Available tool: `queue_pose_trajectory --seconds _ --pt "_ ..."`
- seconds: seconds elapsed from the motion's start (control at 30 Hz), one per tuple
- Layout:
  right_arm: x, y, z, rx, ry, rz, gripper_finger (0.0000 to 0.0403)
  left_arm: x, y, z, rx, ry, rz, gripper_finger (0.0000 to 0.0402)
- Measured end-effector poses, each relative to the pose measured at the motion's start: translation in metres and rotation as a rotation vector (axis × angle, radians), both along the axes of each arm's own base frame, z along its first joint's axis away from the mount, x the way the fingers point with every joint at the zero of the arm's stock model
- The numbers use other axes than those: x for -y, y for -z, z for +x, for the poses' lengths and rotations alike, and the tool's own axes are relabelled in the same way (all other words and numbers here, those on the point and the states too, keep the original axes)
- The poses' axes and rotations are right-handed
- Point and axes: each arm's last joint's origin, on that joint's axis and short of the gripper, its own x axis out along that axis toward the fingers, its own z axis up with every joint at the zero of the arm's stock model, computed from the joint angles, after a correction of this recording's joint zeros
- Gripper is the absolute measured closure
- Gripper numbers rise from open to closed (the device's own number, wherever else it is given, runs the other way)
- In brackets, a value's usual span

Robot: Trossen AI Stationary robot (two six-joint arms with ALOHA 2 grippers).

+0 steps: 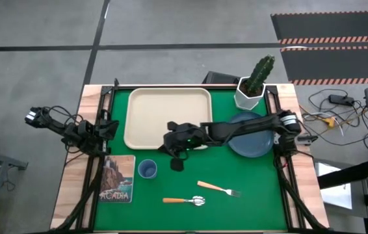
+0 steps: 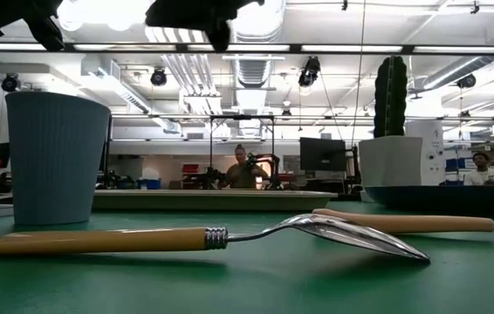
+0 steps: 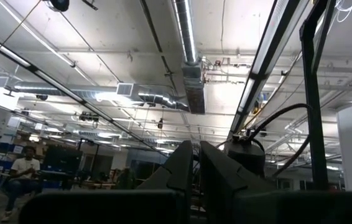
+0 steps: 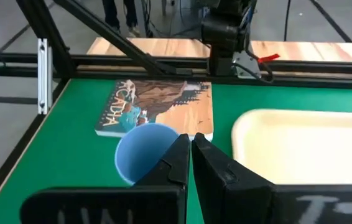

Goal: Pick and place plate/cup/fork/spoon on tray
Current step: Put the blue cup on the top left of the white tray

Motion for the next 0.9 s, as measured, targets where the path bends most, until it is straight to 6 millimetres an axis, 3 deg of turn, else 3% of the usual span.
queue_pose_trajectory --seconds 0.4,0.63,0.9 --pt "-0.006 0.023 0.049 -0.034 -0.039 0.029 0.0394 0.000 0.000 0.000 0.000 0.001 -0.001 0.0391" --pt "-0.007 0.034 0.068 -0.155 -0.043 -0.011 0.0389 0.000 0.000 0.000 0.000 0.002 -0.002 0.0391" --pt "-0.007 0.040 0.080 -0.188 -0.002 -0.061 0.0309 0.000 0.000 0.000 -0.001 0.002 -0.002 0.0391"
